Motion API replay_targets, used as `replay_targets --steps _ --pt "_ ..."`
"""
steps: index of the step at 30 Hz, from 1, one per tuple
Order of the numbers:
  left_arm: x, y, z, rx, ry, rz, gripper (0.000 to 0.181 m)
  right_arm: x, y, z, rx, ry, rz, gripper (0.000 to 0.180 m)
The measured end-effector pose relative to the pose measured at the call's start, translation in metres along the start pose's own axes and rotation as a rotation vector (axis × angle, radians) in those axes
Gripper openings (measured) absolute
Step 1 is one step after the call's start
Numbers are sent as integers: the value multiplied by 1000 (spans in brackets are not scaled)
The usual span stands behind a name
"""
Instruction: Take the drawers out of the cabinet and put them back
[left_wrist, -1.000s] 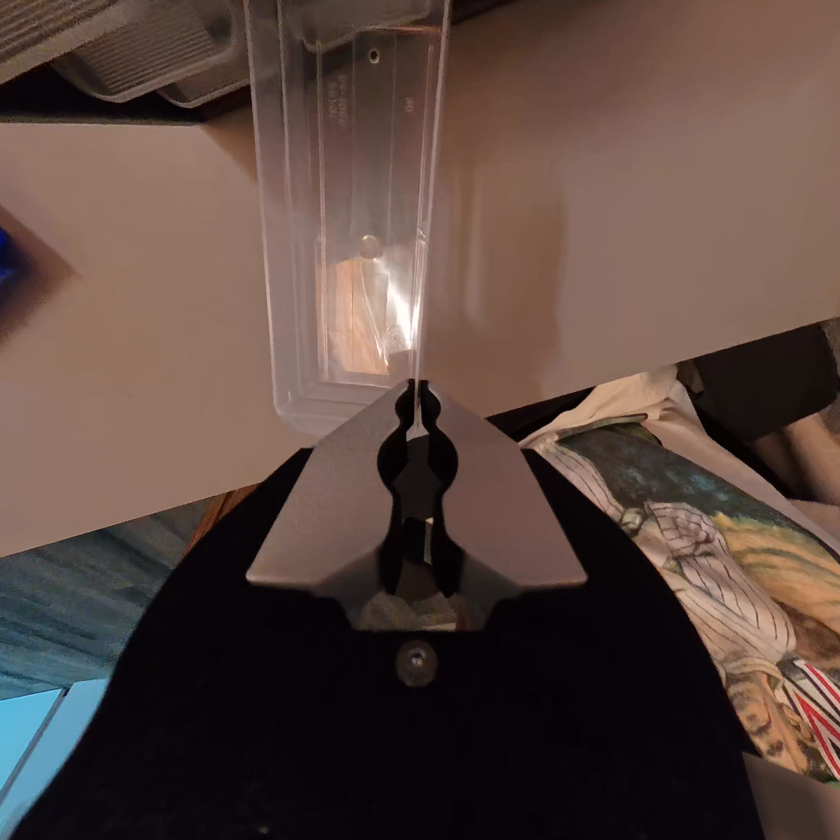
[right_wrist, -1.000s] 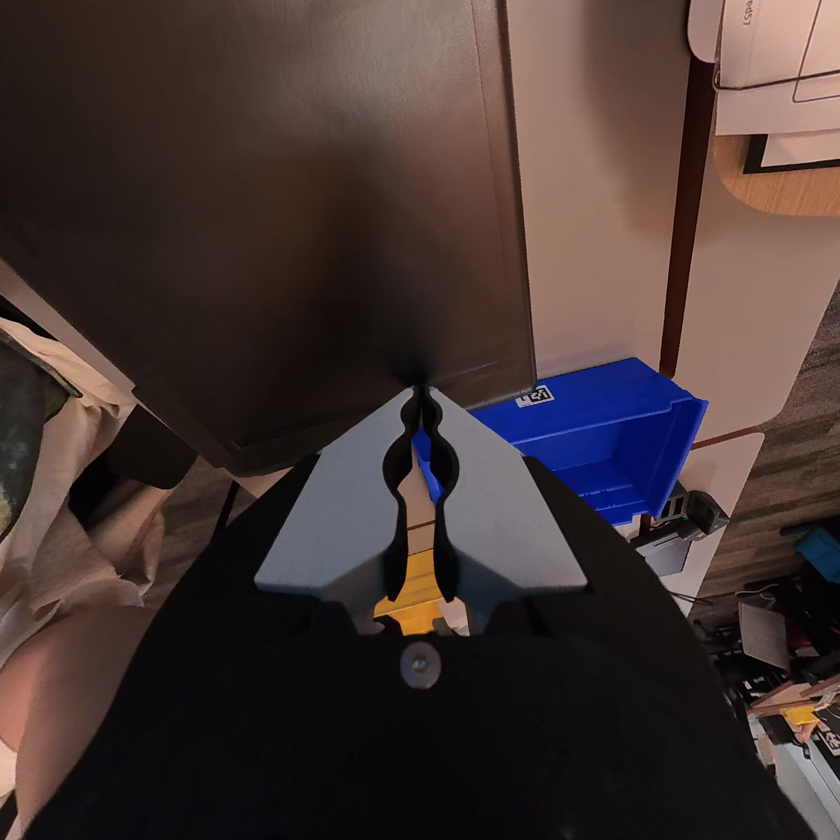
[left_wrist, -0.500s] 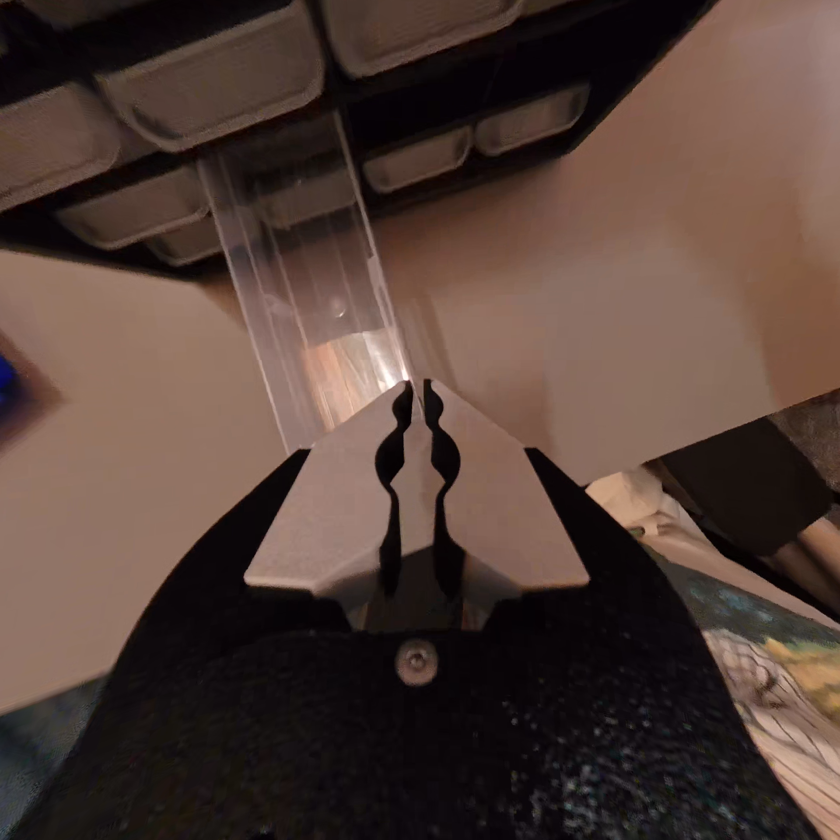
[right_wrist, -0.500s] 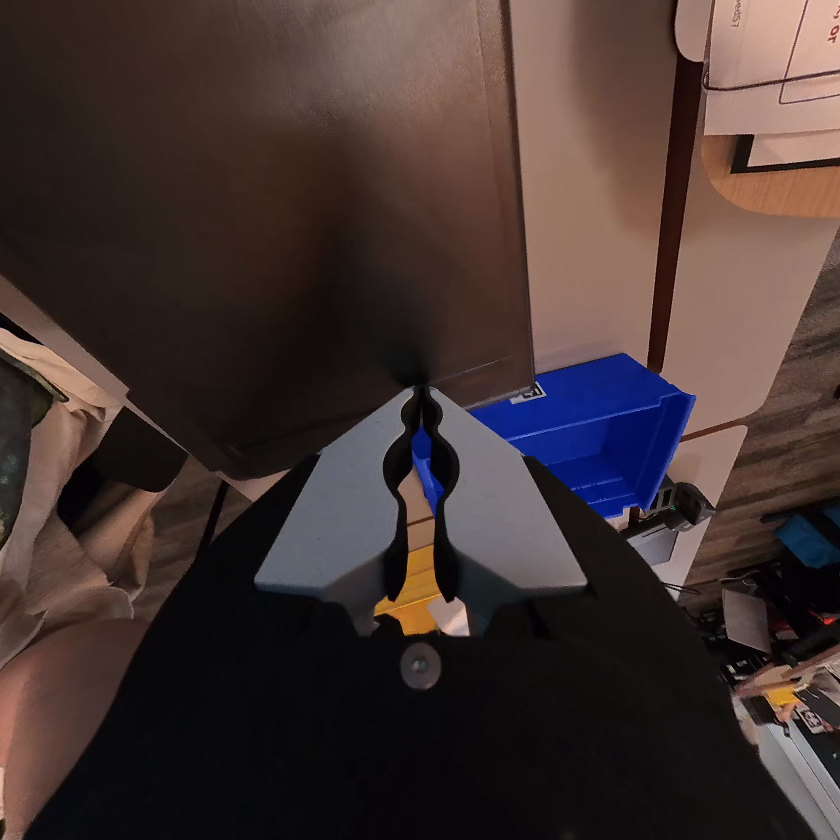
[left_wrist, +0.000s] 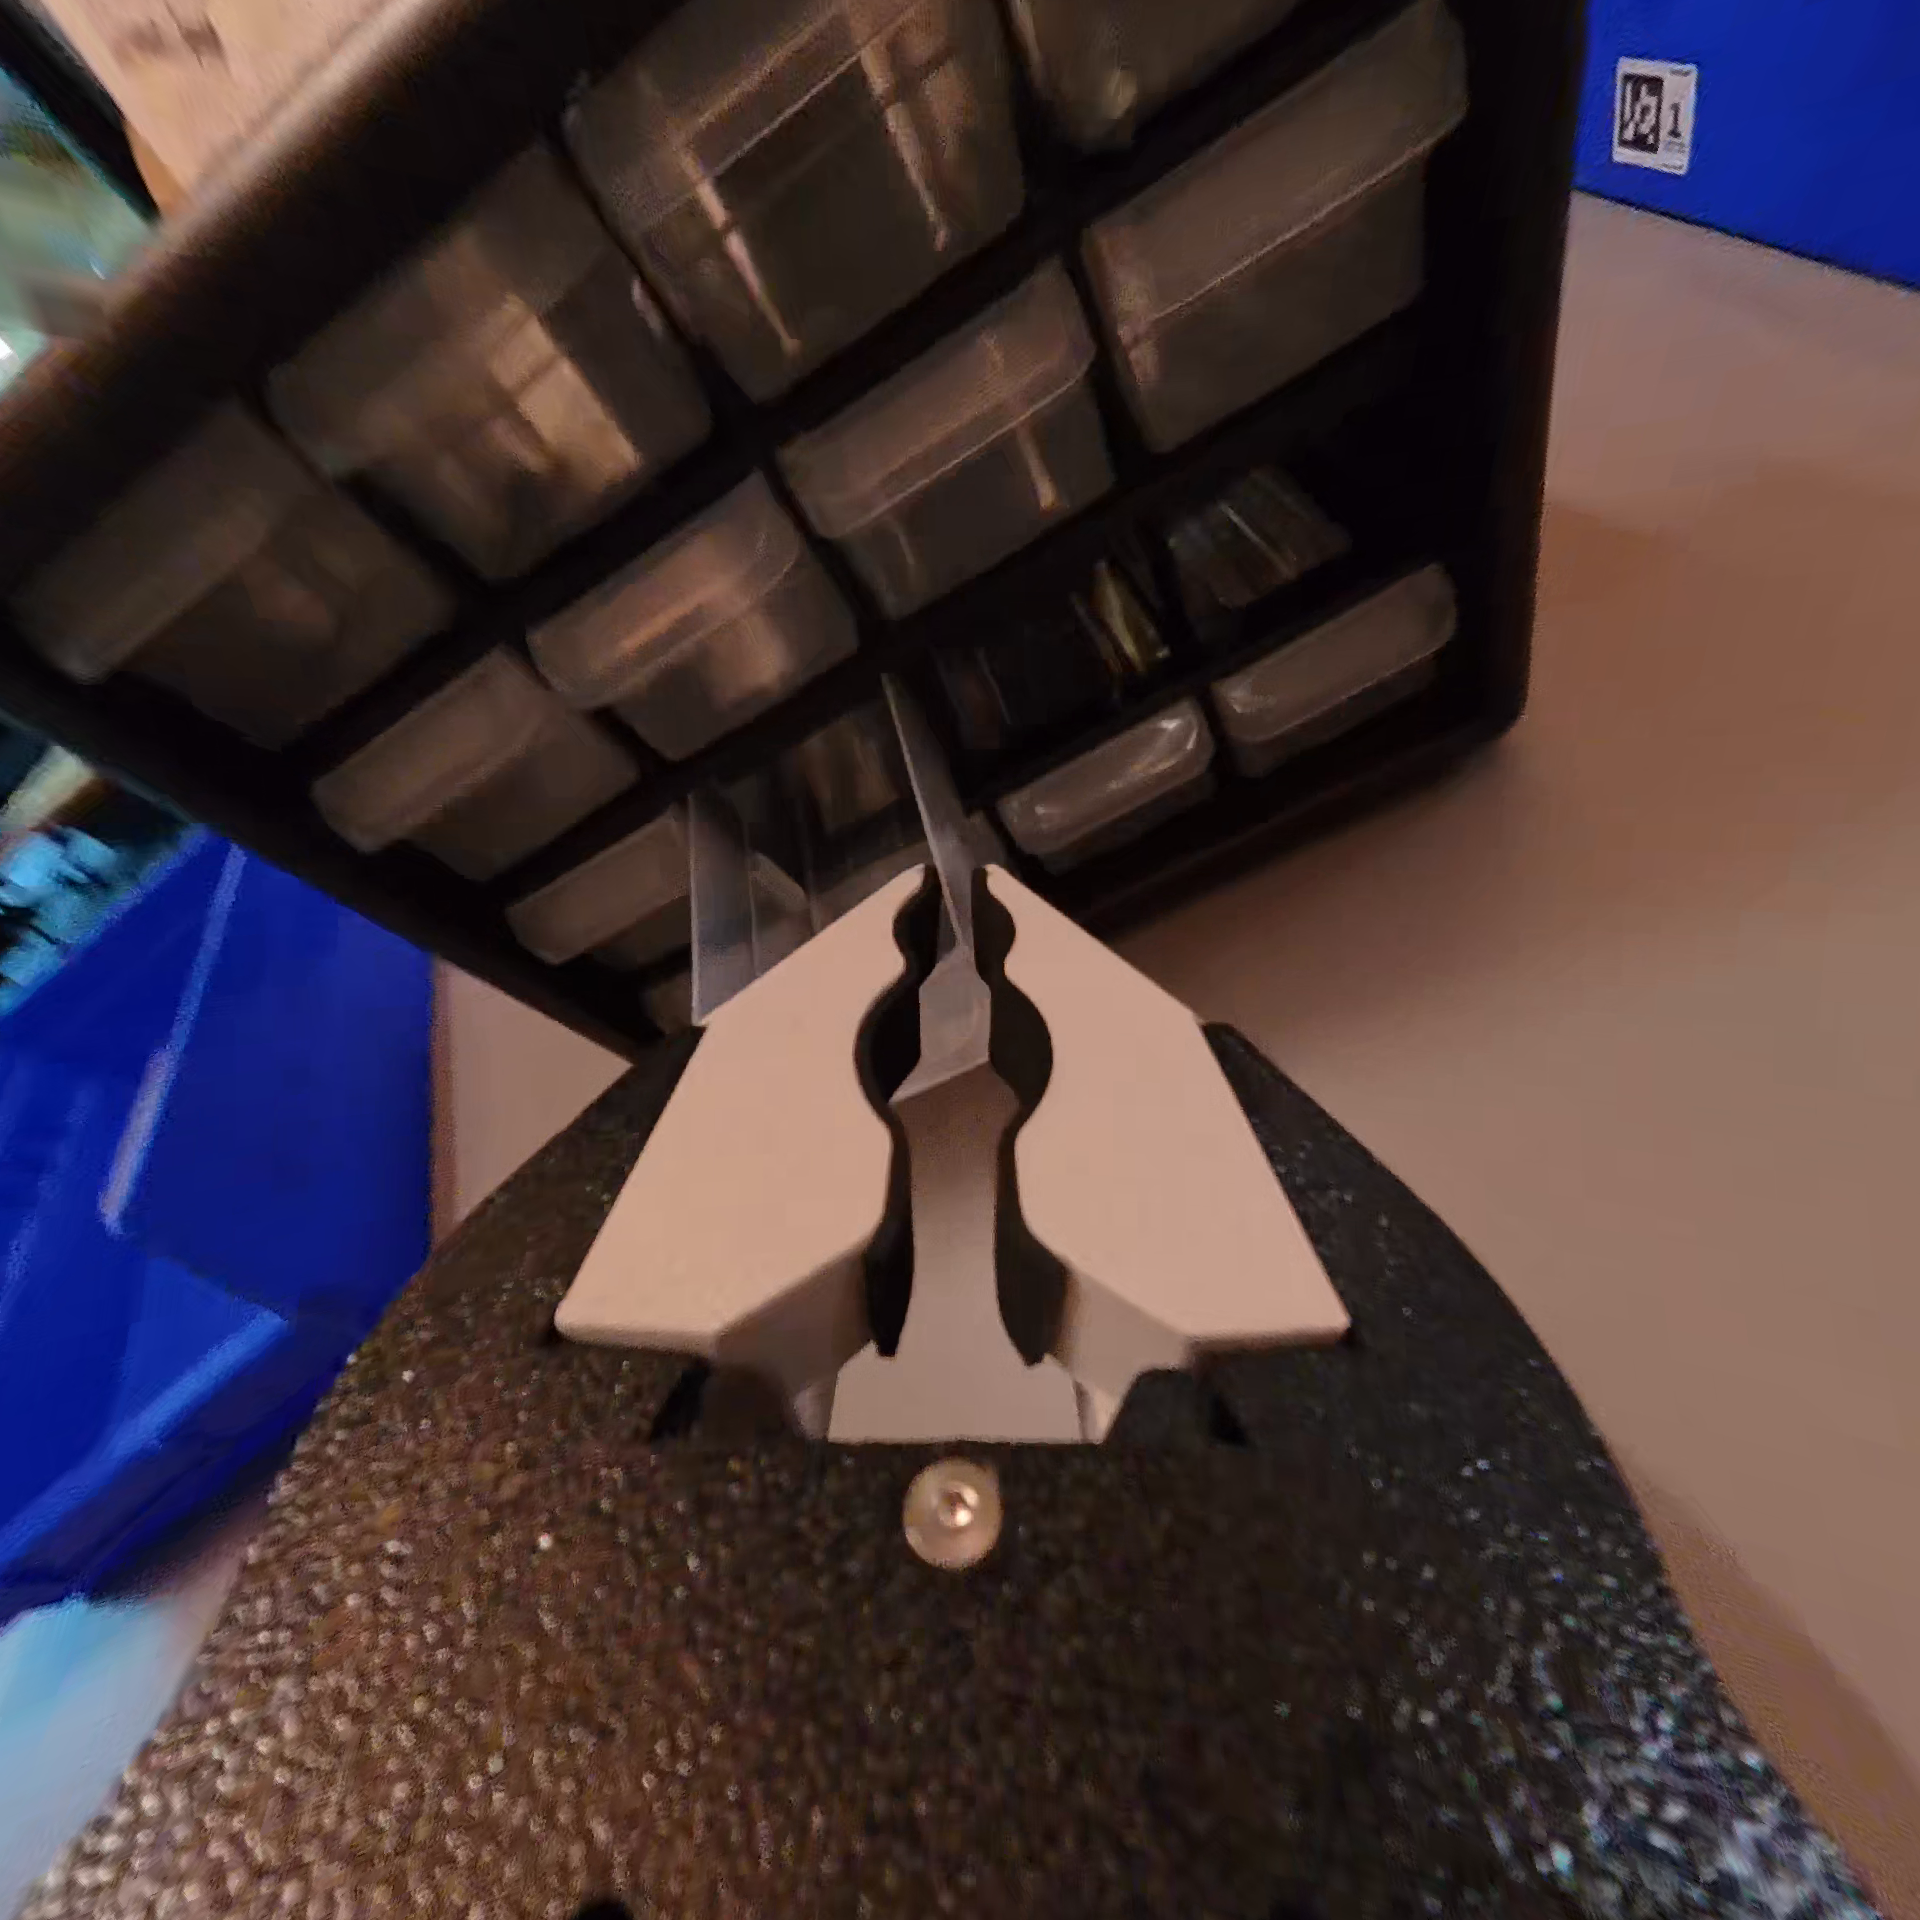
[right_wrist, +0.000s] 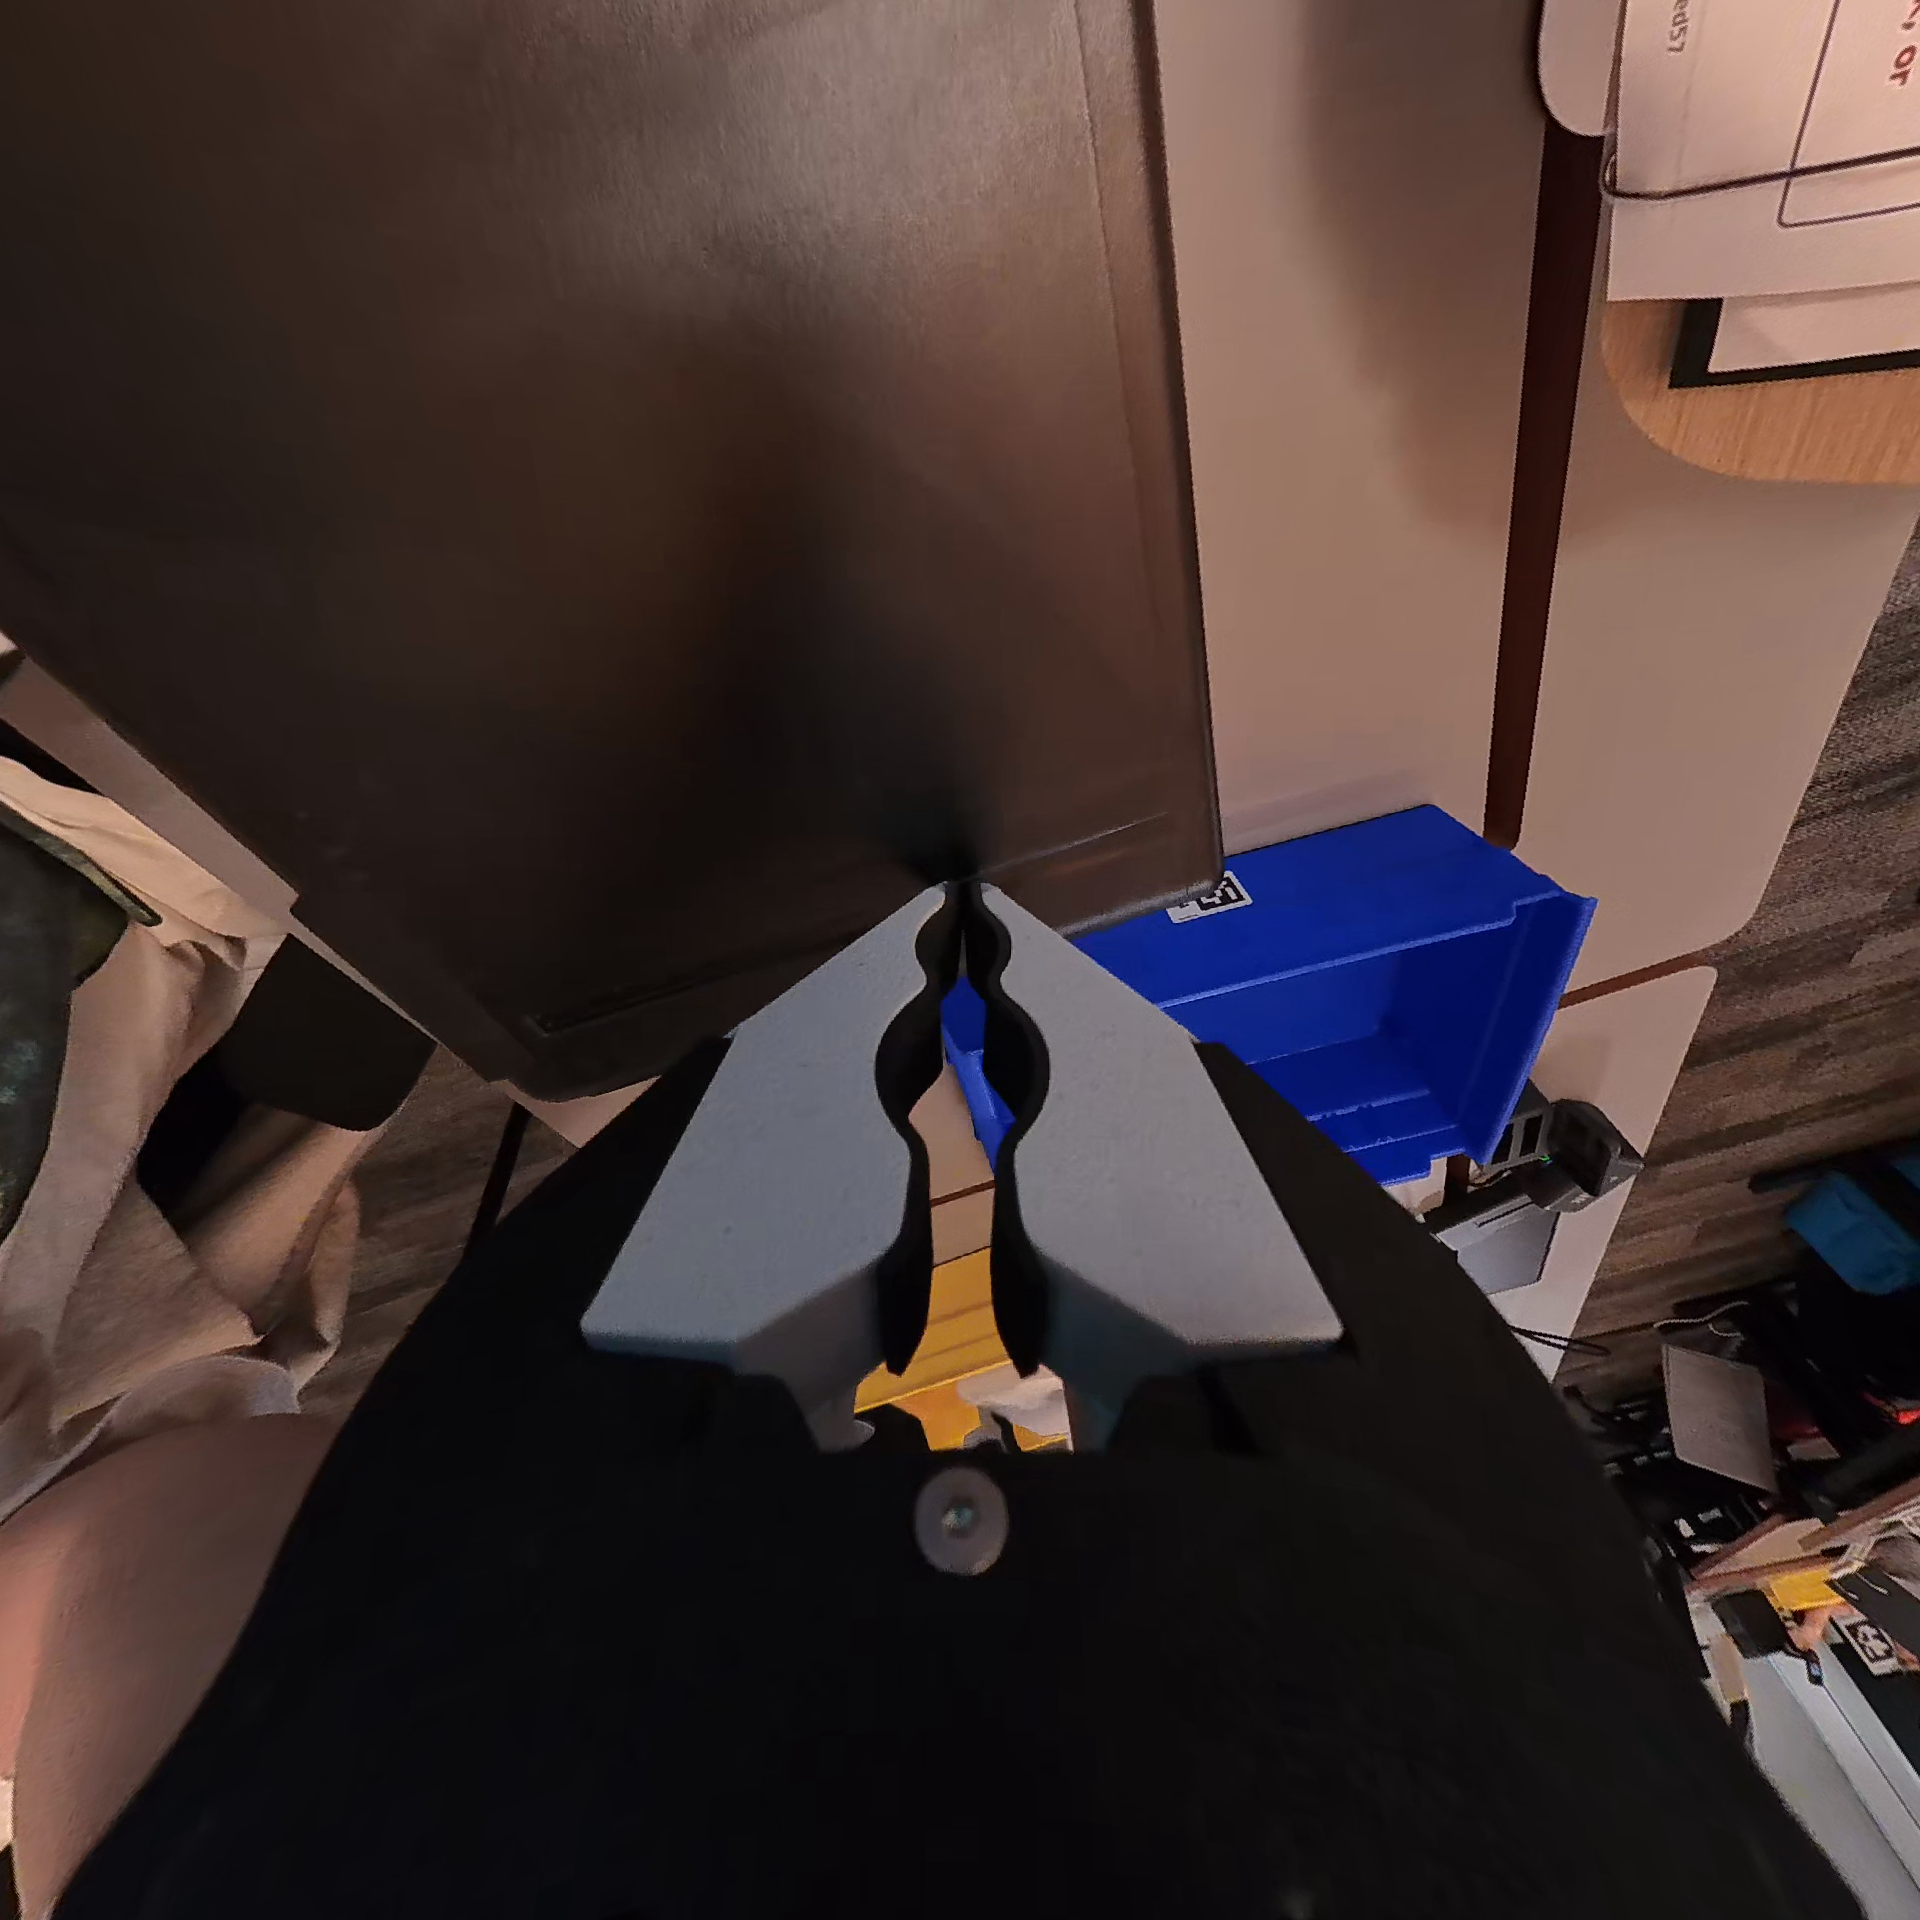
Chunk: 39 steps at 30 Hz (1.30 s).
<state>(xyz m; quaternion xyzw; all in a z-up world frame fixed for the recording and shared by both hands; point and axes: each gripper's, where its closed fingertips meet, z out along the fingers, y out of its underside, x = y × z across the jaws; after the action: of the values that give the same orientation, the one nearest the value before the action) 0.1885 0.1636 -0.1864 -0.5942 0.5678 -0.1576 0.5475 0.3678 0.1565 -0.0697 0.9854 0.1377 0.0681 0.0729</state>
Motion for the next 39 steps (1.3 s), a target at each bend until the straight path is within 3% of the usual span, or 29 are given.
replay_targets --steps 1,3,5,7,9,11,16,20,39 --pt "0 -3 2 33 -27 47 4 0 0 0 -1 1 2 0" --pt "-2 -10 3 95 -100 151 5 0 0 0 5 0 10 0" --pt "2 -17 -2 162 -135 237 26 0 0 0 14 -5 14 0" --pt "9 -23 -14 244 -148 273 33 0 0 0 24 -13 18 0" --pt "10 -25 -31 329 -177 304 26 0 0 0 29 -15 20 0" --pt "10 -16 -43 376 -209 376 1 0 0 0 28 -13 17 0" --pt "0 30 -41 307 -329 712 0 0 0 0 -7 7 7 0" --pt "-9 32 -30 276 -411 871 0 0 0 0 -37 23 6 0" --pt "-26 6 32 236 -373 901 0 0 0 0 -84 43 8 0"
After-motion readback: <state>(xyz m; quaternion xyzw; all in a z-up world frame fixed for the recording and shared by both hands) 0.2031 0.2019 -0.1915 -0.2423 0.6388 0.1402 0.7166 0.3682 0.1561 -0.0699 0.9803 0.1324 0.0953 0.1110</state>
